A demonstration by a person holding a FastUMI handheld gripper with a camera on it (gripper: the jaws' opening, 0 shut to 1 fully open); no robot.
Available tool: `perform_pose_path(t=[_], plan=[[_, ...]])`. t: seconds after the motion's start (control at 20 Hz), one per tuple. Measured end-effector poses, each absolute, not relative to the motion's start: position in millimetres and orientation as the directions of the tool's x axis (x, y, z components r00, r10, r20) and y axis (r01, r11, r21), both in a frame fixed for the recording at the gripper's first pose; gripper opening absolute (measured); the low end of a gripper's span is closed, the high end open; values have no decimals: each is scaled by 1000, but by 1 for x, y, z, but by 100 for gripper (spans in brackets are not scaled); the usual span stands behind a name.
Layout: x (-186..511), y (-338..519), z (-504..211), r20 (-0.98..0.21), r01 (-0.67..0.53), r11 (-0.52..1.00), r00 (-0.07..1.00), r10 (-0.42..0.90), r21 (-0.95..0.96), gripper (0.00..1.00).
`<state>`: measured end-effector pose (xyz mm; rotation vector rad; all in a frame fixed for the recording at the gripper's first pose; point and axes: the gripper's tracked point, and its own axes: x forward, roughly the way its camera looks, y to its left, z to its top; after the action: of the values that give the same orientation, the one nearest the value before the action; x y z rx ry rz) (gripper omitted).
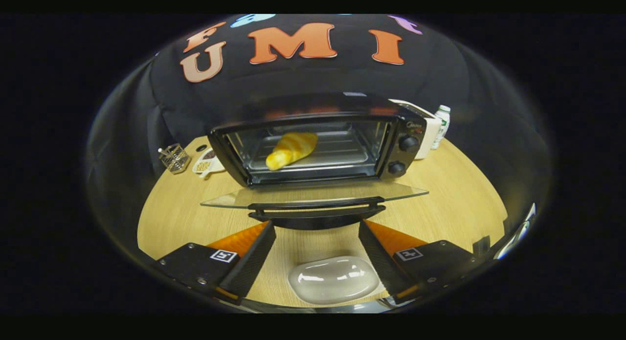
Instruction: Open the toaster oven, put the food inside, and close the toaster oven door.
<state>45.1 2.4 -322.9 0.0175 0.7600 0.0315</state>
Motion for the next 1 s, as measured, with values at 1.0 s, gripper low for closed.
perform_pose_path(t=[1.0], plan=[[162,-6,-221,-531,-23,999,846,44,46,100]])
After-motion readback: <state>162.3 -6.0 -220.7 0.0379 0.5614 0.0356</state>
